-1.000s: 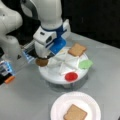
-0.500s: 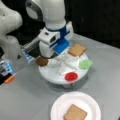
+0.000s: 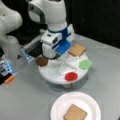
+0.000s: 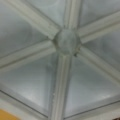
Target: Ingredient selection for cheeseburger or sandwich
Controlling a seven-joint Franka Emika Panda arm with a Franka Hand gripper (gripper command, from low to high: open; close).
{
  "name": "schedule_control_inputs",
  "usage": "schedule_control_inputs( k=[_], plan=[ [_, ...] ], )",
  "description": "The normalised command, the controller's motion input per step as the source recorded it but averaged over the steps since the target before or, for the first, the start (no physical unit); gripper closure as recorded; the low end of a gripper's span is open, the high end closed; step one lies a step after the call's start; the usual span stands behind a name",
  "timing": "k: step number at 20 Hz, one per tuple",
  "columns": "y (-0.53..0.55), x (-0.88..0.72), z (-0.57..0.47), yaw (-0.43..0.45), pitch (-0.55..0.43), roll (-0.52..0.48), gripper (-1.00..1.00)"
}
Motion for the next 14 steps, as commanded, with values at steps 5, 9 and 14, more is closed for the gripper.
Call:
schedule_control_inputs(
  k=[5,9,14],
  plan=[
    [-0.05,-0.03,-0.2,0.027,-0.104,0.056,-1.0],
    [-0.02,0.0,-0.12,-0.003,-0.053,0.078,-1.0],
    [0.01,0.01,-0.03,-0.01,-0.065,0.105,-1.0]
  ],
)
